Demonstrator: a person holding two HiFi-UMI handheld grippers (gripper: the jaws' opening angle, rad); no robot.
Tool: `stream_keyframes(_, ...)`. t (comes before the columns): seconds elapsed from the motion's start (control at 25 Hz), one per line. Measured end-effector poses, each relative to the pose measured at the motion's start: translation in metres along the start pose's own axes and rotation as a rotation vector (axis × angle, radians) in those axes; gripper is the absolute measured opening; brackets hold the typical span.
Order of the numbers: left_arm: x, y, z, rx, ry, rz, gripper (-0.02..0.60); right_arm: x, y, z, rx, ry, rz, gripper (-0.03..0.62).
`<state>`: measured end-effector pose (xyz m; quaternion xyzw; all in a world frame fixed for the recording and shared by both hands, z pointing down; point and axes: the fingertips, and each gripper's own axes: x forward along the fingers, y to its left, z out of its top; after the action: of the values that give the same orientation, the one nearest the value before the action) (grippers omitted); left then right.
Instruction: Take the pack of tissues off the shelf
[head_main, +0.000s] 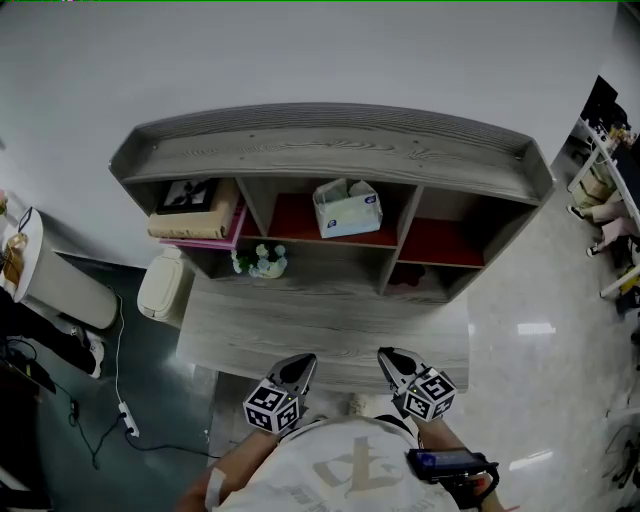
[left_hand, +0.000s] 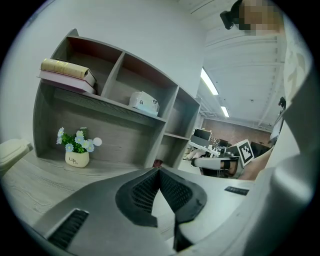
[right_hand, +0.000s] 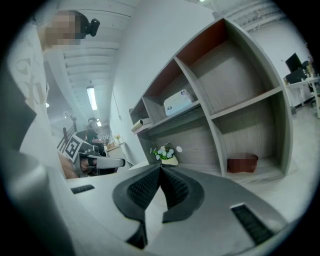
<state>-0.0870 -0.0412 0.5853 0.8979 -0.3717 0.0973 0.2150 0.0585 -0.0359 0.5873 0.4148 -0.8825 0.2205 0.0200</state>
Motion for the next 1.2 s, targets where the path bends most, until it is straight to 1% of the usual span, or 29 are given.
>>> stream_keyframes(0.64,0.046,0.025,0.028,-0.013,-0.019,0.069,0.005,0.044,-0.049,0.028,-0.006,0.011,0.081,0.005)
stream_keyframes(0.96,0.066,0.030,0.060,0.021,-0.071,0.112,0.005,0.057,-0.063,0.044,-0.022,0.018,0.133,0.005)
stream_keyframes(1.2,0.079,0.035,0.086,0.028,-0.110,0.164,0.005,0.059,-0.075,0.052,-0.023,0.018,0.167,0.005)
